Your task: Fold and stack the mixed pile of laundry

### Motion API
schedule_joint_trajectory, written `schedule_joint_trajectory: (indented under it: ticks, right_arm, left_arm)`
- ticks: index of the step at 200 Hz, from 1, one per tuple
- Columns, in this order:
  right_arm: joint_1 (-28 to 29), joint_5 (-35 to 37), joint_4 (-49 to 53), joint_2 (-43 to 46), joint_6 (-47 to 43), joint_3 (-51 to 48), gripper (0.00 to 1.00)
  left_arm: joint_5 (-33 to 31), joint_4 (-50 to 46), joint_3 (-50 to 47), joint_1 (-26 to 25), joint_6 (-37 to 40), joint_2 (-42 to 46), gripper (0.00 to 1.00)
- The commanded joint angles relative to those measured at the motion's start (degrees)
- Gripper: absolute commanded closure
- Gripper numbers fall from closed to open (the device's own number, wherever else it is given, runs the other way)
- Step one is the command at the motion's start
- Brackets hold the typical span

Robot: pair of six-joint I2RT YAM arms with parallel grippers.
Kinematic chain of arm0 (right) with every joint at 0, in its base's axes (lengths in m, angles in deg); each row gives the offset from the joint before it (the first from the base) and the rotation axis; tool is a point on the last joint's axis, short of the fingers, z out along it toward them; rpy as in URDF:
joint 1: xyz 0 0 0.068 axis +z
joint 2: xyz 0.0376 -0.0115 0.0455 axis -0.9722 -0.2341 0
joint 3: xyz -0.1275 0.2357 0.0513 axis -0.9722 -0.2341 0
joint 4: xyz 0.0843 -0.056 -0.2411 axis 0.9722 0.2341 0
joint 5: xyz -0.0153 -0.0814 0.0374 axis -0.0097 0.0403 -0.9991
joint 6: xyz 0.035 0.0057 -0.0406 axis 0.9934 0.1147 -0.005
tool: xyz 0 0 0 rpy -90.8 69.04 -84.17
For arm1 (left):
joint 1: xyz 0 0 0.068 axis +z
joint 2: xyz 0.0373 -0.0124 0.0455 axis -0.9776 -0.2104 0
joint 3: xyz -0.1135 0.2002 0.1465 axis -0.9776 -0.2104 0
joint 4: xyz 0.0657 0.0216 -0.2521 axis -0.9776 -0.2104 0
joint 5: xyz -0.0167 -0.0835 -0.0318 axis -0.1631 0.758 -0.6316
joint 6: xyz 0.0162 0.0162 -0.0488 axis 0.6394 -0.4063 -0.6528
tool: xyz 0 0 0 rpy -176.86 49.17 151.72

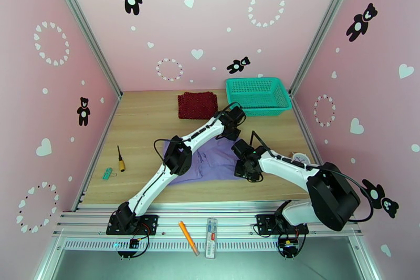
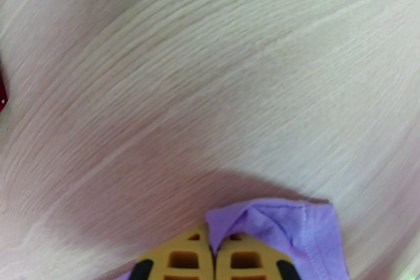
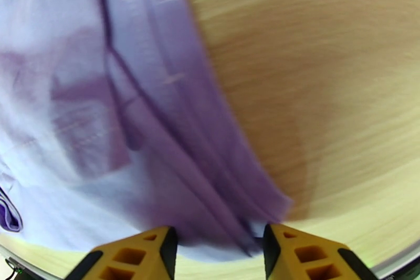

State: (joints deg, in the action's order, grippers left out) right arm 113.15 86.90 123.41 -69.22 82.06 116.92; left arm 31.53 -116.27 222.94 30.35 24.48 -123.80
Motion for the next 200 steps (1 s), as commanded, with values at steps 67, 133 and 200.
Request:
schedule_joint_trajectory:
  ticks: [67,133,200]
  right_arm:
    - [0.0,2.6,-1.5,-5.2,2.1,1.0,0.71]
    - [-3.8,9.5,3.4,-0.8,-5.4,2.0,1.0]
    - [-16.5,12.9,9.0,8.5,-20.5,5.1,1.0]
  left_arm:
    - [3.8,0.3,-5.7,-1.4,-3.5,-3.2,1.0]
    - [6.5,5.3,-5.9,-1.4,-9.3,0.0,1.0]
    - [13.1,14.1,1.0,-0.8,-16.9,-1.9,1.0]
